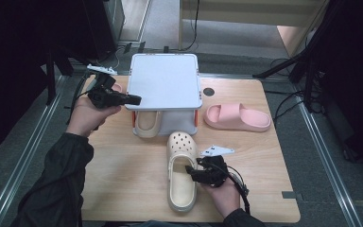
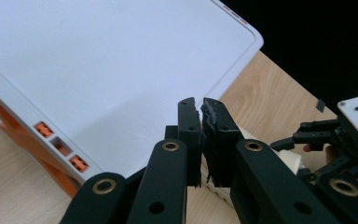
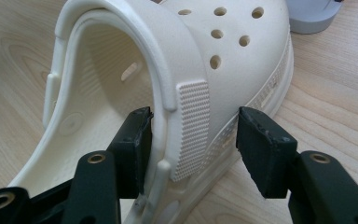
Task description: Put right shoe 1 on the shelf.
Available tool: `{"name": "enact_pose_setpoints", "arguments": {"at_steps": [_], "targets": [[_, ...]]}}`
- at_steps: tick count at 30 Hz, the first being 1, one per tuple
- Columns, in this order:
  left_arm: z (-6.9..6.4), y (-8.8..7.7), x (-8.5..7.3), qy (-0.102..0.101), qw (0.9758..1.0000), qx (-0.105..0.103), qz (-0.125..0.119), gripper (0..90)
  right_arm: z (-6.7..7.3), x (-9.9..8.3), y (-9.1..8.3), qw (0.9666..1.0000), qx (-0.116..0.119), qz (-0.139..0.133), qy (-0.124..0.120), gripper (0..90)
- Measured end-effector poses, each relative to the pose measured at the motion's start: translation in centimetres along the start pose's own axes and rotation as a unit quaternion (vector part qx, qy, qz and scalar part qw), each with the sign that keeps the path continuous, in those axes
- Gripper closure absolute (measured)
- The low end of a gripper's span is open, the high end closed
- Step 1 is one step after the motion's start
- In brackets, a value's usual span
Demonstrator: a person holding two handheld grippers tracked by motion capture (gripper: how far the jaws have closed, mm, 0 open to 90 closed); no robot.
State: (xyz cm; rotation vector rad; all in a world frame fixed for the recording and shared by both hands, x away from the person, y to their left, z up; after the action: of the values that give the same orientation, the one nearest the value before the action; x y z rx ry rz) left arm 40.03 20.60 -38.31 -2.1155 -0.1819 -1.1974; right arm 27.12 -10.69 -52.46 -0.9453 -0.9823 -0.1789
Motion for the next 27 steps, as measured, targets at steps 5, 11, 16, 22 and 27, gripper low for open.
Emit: {"name": "enact_pose_setpoints", "arguments": {"at_steps": [5, 11, 16, 22, 27], "targets": [[1.1, 0.3, -0.2, 0.004, 0.9997, 0.023, 0.003, 85.6, 0.0, 0.1, 0.0, 1.0, 0.0, 0.002, 0.003, 48.5], [1.7, 0.4, -0.6, -0.001, 0.9997, 0.025, 0.001, 85.0, -0.5, 0.3, 0.1, 0.9999, 0.006, -0.004, 0.011, 57.4], [1.9, 0.8, -1.0, 0.009, 0.9991, 0.038, 0.013, 85.2, -1.2, 0.7, 0.0, 0.9998, 0.008, -0.007, 0.017, 69.1], [1.5, 0.9, -1.1, 0.024, 0.9984, 0.049, 0.013, 85.2, -1.4, 1.3, -0.1, 0.9998, -0.016, -0.003, -0.007, 74.2], [1.6, 0.9, -1.1, 0.019, 0.9989, 0.042, 0.011, 84.8, -2.0, 2.3, -0.2, 0.9998, -0.01, -0.011, 0.009, 76.6]]}}
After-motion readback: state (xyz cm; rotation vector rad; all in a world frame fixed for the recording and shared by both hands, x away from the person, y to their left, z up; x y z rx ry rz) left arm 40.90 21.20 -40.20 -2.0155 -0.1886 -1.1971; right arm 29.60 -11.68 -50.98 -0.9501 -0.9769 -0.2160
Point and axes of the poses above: each handheld gripper's, and its own axes: y roughly forward along the jaws, x roughly out of its top, z roughly to its left, the point moved 3 cm from there along y, roughly forward along the jaws, and after that the axes turned 7 degrees about -z, right-handed, at the moved point
